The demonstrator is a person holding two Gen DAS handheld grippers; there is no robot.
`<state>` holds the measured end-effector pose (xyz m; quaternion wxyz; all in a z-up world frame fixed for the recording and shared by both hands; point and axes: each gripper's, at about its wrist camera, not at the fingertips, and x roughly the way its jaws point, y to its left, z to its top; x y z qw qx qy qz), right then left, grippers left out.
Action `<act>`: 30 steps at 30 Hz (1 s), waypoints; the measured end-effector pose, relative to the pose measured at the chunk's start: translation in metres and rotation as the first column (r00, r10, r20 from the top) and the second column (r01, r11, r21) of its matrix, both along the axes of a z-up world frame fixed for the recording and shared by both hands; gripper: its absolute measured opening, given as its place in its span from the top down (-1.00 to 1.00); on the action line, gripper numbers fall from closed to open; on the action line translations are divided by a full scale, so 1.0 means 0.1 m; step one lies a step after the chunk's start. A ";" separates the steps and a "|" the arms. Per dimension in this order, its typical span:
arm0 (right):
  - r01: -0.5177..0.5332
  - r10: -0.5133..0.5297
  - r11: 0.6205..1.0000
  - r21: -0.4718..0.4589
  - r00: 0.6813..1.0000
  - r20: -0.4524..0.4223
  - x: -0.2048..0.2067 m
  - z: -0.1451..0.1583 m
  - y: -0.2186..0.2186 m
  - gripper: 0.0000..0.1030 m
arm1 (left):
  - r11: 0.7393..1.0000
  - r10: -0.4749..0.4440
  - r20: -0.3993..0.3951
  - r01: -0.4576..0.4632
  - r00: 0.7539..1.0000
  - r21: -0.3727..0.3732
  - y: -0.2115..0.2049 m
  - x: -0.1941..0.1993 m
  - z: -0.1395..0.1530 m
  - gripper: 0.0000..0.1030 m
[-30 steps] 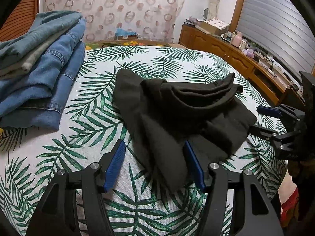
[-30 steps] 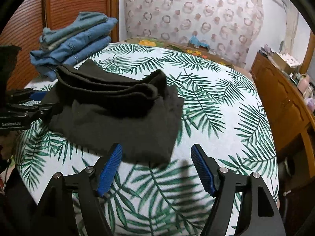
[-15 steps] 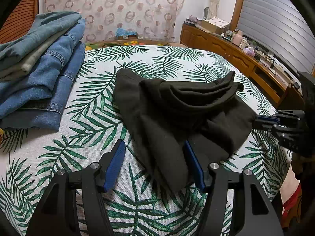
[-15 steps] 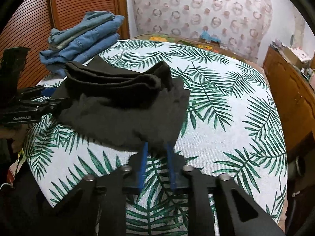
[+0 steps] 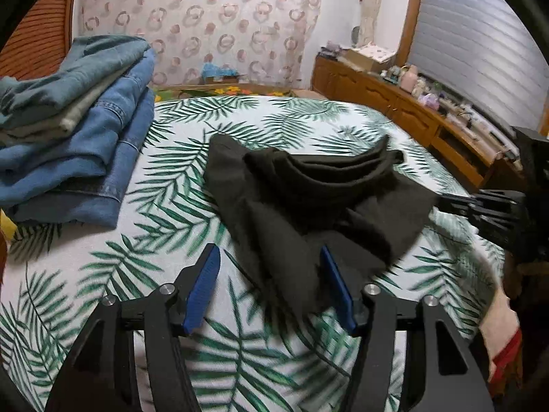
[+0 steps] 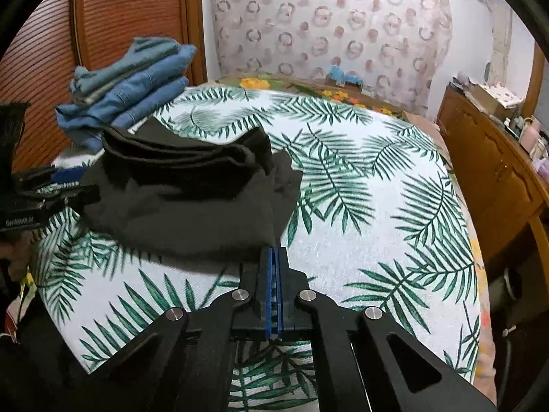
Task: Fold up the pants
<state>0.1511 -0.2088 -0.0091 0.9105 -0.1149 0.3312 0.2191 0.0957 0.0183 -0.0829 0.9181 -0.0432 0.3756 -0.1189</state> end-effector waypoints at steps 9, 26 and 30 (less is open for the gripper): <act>-0.009 0.011 0.999 0.053 1.000 -0.024 0.07 -0.02 0.03 0.32 | 0.999 -0.042 -0.032 0.042 0.999 -0.015 -0.05 -0.06 -0.07 0.26; -0.032 0.030 0.991 0.129 0.999 0.017 0.05 0.04 -0.06 0.90 | 0.999 -0.033 0.070 0.036 0.997 -0.038 0.05 -0.24 0.21 0.78; -0.023 0.019 0.994 0.108 0.999 0.035 -0.04 0.02 -0.05 0.91 | 0.998 -0.039 0.061 0.041 0.997 -0.036 0.08 -0.26 0.19 0.79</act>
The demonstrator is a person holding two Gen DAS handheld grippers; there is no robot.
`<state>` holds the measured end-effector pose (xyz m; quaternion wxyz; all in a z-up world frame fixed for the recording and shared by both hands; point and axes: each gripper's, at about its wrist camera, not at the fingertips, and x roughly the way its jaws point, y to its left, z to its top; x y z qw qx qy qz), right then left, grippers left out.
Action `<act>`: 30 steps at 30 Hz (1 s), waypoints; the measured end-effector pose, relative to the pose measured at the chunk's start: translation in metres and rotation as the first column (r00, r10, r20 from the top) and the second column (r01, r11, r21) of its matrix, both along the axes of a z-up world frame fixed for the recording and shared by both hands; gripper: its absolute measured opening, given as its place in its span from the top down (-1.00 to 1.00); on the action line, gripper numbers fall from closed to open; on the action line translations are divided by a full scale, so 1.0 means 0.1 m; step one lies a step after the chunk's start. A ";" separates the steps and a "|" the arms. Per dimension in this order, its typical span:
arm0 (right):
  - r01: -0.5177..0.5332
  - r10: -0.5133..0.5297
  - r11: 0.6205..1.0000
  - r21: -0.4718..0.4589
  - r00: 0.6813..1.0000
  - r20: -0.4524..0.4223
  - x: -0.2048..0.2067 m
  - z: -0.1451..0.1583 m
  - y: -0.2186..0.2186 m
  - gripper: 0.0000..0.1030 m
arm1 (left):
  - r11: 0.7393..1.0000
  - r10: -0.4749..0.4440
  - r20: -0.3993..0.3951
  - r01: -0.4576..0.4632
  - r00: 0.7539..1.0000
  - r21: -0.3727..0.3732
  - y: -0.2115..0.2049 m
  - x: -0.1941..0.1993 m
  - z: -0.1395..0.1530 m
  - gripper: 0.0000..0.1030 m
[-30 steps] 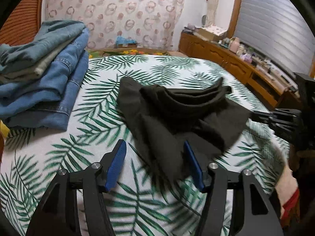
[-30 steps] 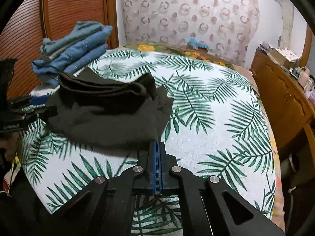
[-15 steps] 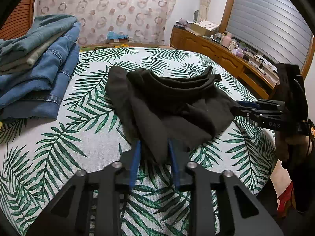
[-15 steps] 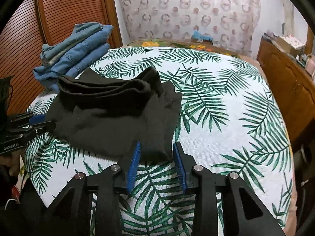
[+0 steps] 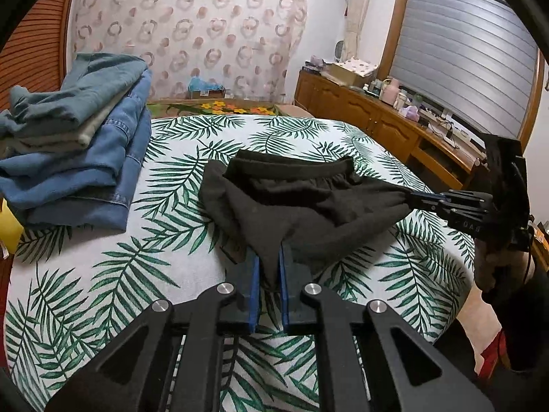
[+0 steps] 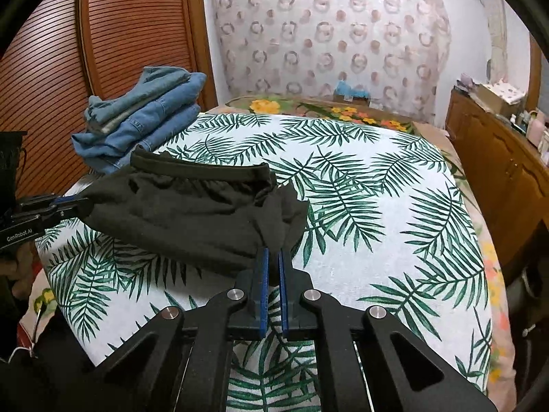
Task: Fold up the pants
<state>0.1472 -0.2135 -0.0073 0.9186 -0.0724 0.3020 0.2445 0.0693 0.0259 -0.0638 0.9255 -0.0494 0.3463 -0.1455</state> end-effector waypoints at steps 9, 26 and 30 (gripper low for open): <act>-0.041 0.041 0.999 -0.007 0.999 -0.022 -0.23 0.02 -0.02 0.91 | 1.000 -0.021 -0.019 0.021 1.000 0.001 -0.01 -0.18 0.04 0.79; -0.028 0.029 0.998 -0.054 1.000 0.008 -0.60 0.17 -0.03 0.63 | 1.000 -0.020 -0.006 0.020 1.000 0.015 0.02 -0.36 0.17 0.03; -0.041 0.041 0.999 -0.026 0.999 0.010 -0.54 0.17 0.01 0.35 | 0.999 -0.033 -0.006 0.033 0.999 0.029 0.02 -0.29 0.16 -0.36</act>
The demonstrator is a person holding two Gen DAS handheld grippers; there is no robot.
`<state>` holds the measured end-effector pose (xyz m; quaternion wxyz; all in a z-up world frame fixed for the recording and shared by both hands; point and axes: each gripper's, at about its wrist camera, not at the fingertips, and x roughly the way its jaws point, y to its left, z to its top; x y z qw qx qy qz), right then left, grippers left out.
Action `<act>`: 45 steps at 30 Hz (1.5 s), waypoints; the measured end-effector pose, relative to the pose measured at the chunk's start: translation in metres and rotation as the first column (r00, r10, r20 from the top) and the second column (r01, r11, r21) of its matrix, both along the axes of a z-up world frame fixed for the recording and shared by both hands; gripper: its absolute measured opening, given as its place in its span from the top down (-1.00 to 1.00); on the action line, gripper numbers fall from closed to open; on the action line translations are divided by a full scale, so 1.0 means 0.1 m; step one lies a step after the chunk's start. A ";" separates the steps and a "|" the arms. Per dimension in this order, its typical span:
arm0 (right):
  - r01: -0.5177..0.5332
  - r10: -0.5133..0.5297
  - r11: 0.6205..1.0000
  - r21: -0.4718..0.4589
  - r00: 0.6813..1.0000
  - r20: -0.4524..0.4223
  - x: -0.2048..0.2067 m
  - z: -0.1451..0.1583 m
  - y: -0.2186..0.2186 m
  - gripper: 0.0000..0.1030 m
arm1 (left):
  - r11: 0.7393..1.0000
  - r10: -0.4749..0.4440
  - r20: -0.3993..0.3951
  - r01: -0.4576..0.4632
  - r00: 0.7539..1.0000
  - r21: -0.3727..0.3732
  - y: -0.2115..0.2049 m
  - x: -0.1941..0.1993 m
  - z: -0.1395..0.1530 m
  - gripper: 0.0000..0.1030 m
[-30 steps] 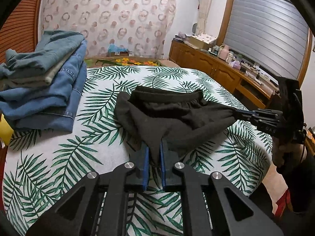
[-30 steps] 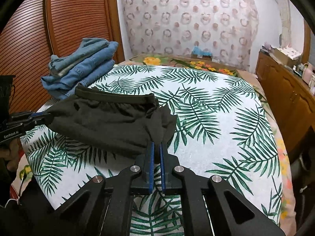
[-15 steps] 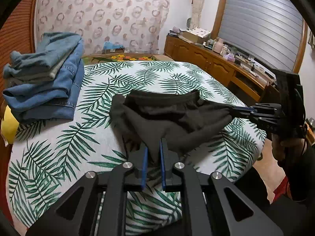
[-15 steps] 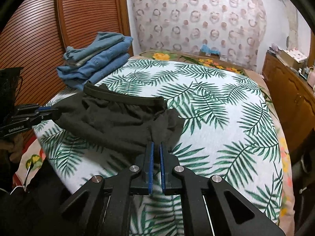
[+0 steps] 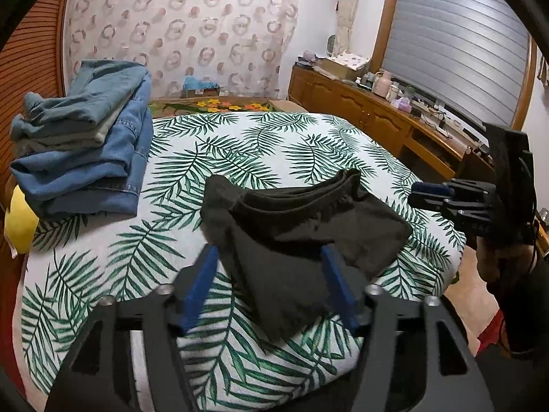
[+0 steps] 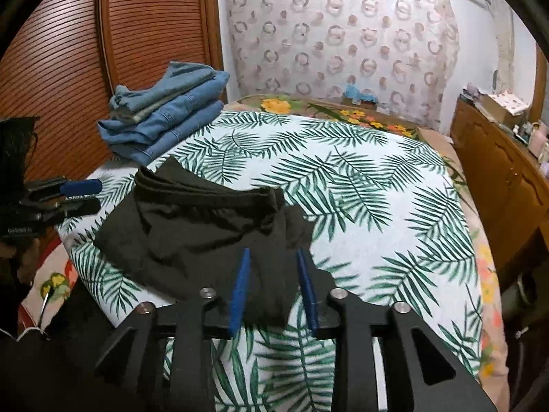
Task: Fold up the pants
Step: 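Open both grippers and release the shirt edge, then grasp the shirt's folded edge with the left gripper while the right gripper grasps nearby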
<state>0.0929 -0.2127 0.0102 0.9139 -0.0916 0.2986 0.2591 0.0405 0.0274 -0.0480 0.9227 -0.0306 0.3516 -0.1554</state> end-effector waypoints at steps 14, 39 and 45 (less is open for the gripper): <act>-0.086 0.085 0.996 -0.034 0.996 -0.034 0.63 -0.09 0.34 0.27 | 0.999 -0.021 -0.014 0.021 1.000 0.025 -0.02 0.47 -0.09 -0.18; -0.198 0.197 0.980 0.010 0.962 -0.187 1.37 -0.34 0.45 0.27 | 0.998 -0.050 -0.105 0.052 0.993 0.023 -0.04 0.90 -0.33 0.27; -0.218 0.215 0.976 0.004 0.961 -0.176 1.35 -0.30 0.48 0.55 | 0.998 -0.051 -0.083 0.053 0.995 0.021 -0.05 0.87 -0.29 0.62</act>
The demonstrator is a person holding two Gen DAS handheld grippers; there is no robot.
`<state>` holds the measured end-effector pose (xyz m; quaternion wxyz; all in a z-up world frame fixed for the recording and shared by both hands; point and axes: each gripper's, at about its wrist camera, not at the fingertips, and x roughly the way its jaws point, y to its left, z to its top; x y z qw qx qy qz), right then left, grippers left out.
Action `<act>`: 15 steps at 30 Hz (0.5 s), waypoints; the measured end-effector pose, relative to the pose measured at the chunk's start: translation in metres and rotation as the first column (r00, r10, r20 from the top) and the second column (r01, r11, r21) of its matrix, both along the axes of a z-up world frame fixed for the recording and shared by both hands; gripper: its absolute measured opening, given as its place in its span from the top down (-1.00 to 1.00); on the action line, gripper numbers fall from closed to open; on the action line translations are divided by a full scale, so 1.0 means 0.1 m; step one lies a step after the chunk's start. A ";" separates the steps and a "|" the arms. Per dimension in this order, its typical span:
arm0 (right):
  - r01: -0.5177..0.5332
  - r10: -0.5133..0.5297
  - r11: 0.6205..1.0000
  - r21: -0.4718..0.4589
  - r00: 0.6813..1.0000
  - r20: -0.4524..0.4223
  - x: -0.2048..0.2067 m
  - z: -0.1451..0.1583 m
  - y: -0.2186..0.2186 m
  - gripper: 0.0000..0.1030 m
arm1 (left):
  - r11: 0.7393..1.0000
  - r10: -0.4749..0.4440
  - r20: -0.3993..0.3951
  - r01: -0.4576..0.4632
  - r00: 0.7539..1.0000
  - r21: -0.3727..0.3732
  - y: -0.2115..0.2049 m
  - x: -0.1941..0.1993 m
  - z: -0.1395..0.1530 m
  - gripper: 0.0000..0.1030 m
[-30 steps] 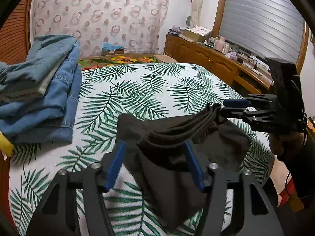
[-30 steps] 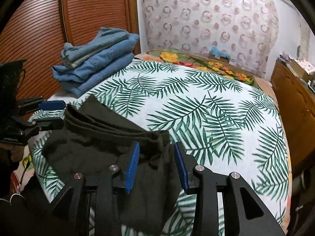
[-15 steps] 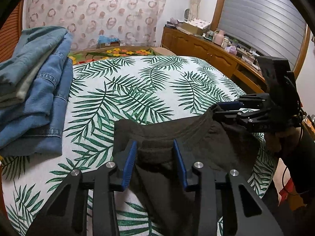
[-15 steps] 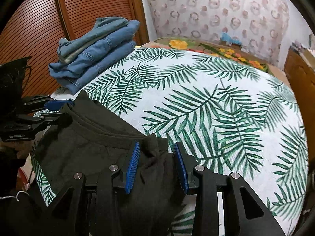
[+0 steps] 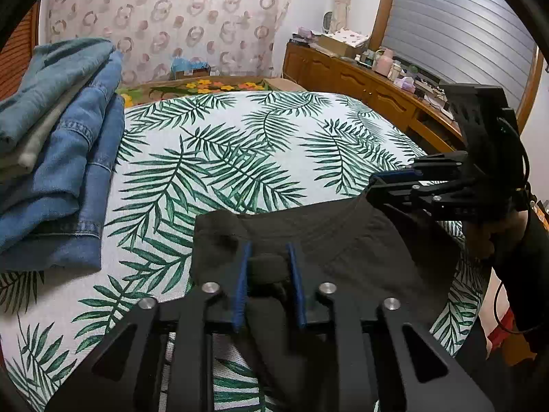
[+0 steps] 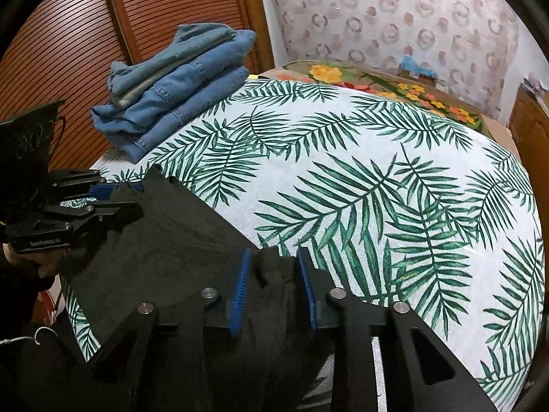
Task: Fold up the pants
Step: 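Grasp the shirt's folded edge with the left gripper while the right gripper grasps nearby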
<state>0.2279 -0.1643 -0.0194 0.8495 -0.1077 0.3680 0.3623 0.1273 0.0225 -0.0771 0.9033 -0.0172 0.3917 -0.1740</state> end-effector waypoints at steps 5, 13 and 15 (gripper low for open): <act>0.014 -0.015 0.999 0.033 0.999 0.034 -0.08 0.08 -0.08 0.80 | 1.000 -0.003 0.029 0.004 1.000 -0.016 -0.02 -0.03 0.12 0.66; 0.098 -0.098 0.995 0.005 0.989 0.111 -0.24 0.11 -0.06 0.81 | 1.000 0.012 0.016 -0.012 1.000 0.008 -0.06 0.07 0.14 0.52; 0.102 -0.101 0.995 -0.006 0.989 0.104 -0.23 0.08 -0.03 0.81 | 1.000 0.025 0.008 -0.025 1.000 0.016 -0.03 0.08 0.13 0.42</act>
